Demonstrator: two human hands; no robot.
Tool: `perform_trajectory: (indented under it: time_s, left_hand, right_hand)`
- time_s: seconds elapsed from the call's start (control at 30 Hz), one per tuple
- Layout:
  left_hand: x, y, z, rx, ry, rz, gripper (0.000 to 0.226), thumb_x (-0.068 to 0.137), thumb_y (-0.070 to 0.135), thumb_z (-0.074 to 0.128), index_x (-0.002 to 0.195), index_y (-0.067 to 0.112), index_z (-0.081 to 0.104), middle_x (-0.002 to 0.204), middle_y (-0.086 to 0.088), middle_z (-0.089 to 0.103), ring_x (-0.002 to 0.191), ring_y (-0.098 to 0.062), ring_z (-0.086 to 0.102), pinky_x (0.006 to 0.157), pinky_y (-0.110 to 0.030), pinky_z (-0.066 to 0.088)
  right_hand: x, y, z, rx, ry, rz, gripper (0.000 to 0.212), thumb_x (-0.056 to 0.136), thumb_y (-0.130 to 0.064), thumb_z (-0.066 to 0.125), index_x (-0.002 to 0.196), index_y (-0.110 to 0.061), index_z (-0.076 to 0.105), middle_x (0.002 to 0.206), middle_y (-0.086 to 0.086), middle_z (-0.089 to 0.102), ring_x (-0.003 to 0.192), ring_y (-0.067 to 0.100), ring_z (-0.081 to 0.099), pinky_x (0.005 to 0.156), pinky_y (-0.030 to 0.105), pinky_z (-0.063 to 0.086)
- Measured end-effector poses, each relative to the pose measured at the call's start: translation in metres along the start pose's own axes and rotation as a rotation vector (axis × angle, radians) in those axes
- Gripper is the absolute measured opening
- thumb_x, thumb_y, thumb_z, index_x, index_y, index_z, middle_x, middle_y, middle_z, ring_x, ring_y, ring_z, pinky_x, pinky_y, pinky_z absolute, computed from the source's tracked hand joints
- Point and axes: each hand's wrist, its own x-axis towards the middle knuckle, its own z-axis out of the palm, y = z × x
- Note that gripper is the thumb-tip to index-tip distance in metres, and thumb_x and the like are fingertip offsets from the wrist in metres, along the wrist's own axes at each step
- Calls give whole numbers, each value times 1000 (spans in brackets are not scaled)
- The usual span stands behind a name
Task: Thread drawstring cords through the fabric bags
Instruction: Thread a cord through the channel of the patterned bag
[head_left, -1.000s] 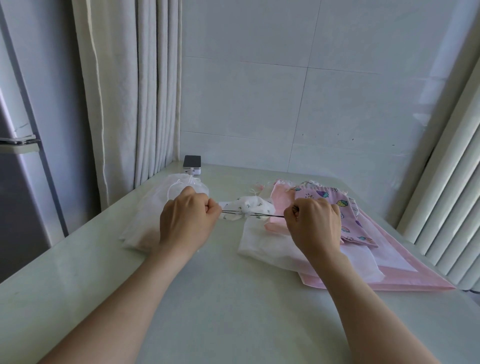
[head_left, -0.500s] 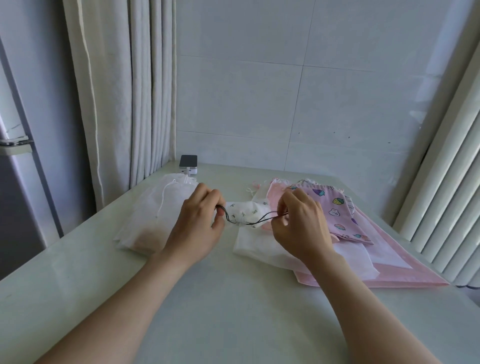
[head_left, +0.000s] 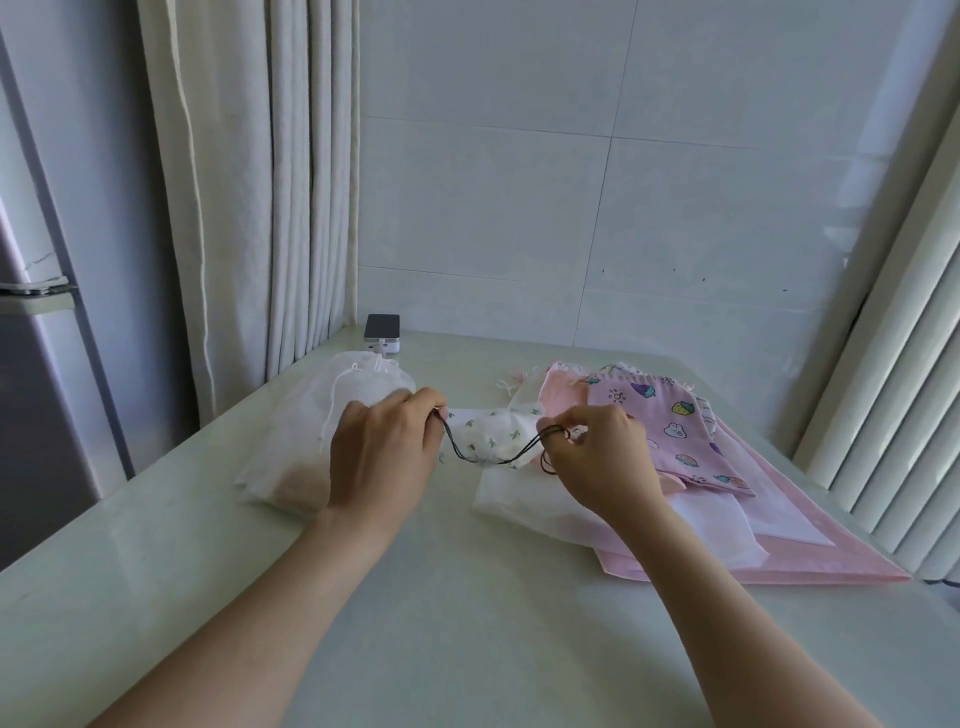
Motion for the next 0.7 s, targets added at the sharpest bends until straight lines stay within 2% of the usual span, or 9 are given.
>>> perform_trajectory:
  time_s: [0.1, 0.17, 0.23, 0.3, 0.37, 0.47, 0.53, 0.6, 0.7]
  left_hand:
    - [-3, 4, 4, -250, -35, -136, 22, 99, 27, 54, 105, 26, 75, 72, 4, 72, 69, -31, 69, 62, -38, 54]
    - [-3, 9, 4, -413, -20, -95, 26, 101, 21, 52, 115, 22, 74, 88, 8, 77, 76, -22, 73, 71, -38, 57]
    - [-3, 13, 4, -504, -78, -19, 23, 105, 15, 57, 117, 21, 75, 101, 12, 77, 86, -13, 72, 80, -28, 55]
    - [-6, 14, 6, -543, -235, 26, 23, 107, 16, 55, 115, 25, 74, 102, 14, 76, 88, -7, 69, 80, -21, 52]
    - [-10, 14, 10, -509, -400, 10, 24, 107, 13, 50, 104, 29, 69, 95, 11, 73, 82, -13, 65, 76, -29, 52]
    - [-10, 10, 9, -434, -531, -47, 28, 108, 12, 42, 97, 29, 62, 94, 7, 71, 84, -14, 63, 76, -31, 50]
    - [-9, 11, 6, -397, -603, -60, 31, 109, 14, 38, 101, 28, 65, 100, 8, 71, 91, -13, 64, 80, -27, 50]
    - [-8, 11, 5, -373, -652, -75, 32, 109, 16, 35, 103, 27, 65, 102, 8, 71, 94, -14, 63, 82, -27, 50]
    - [-8, 12, 7, -397, -612, -117, 31, 108, 16, 37, 101, 24, 66, 100, 6, 72, 94, -15, 65, 84, -30, 53]
  right_hand:
    - [-3, -6, 5, 216, -140, -62, 21, 105, -23, 52, 100, -25, 72, 55, 4, 66, 40, 15, 57, 46, 26, 48]
    - [-4, -6, 10, 187, -89, -154, 24, 105, -16, 49, 97, -24, 71, 56, 0, 66, 43, 12, 57, 51, 28, 47]
    - [-5, -6, 15, 152, 40, -239, 24, 100, -9, 54, 93, -22, 73, 59, -10, 62, 53, 13, 56, 53, 24, 42]
    - [-7, -7, 16, 146, 125, -322, 21, 98, -7, 59, 93, -21, 74, 65, -17, 62, 58, 7, 54, 54, 14, 37]
    - [-8, -5, 19, 114, 119, -389, 18, 102, -13, 59, 99, -23, 73, 78, -14, 70, 65, 5, 57, 61, 21, 44]
    - [-10, -3, 23, 74, -14, -420, 22, 104, -11, 53, 102, -24, 71, 81, -12, 72, 66, 4, 56, 64, 28, 46]
    - [-13, -4, 22, 63, -169, -398, 31, 97, 1, 46, 100, -20, 68, 86, -16, 74, 73, 4, 60, 69, 19, 46]
    - [-15, -4, 21, 1, -287, -359, 33, 93, 5, 42, 98, -16, 67, 87, -12, 73, 74, 6, 58, 65, 13, 40]
    - [-12, -6, 25, -81, -370, -318, 33, 93, 3, 41, 100, -16, 67, 90, -1, 72, 79, 21, 57, 66, 30, 40]
